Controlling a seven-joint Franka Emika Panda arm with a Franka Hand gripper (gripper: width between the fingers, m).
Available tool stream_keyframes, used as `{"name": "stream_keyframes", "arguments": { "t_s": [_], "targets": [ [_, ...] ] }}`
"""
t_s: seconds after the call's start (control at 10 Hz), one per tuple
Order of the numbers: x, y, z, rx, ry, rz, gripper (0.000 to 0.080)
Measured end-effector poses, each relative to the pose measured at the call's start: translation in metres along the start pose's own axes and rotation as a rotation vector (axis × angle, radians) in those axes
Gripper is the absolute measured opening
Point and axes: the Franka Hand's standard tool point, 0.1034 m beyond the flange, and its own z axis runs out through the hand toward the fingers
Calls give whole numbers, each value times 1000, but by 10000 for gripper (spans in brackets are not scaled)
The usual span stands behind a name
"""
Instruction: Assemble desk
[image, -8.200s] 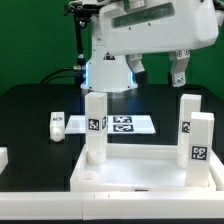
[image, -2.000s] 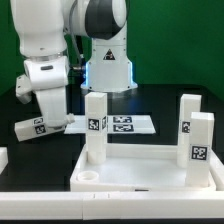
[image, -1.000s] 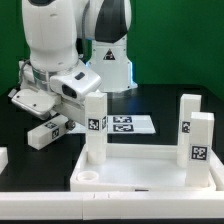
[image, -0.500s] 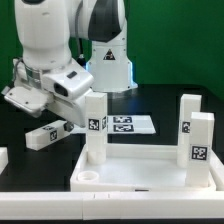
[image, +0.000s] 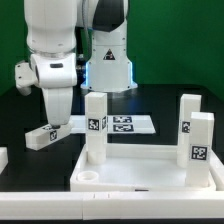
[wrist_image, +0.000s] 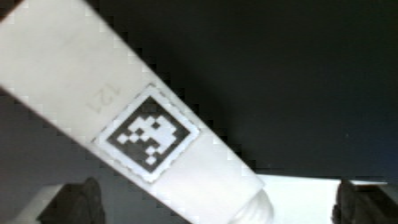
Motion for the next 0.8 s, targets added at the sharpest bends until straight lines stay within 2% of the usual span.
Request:
{"name": "stream_keyframes", "arguments": {
  "t_s": [0.2,0.4,0.5,0.8],
  "targets": [
    [0,0,0,1,1,118,649],
    [-10,2,-9,32,2,502,649],
    [-12,4,-8,41,-2,626,649],
    [-13,7,-10,44,-6,778,649]
  ]
}}
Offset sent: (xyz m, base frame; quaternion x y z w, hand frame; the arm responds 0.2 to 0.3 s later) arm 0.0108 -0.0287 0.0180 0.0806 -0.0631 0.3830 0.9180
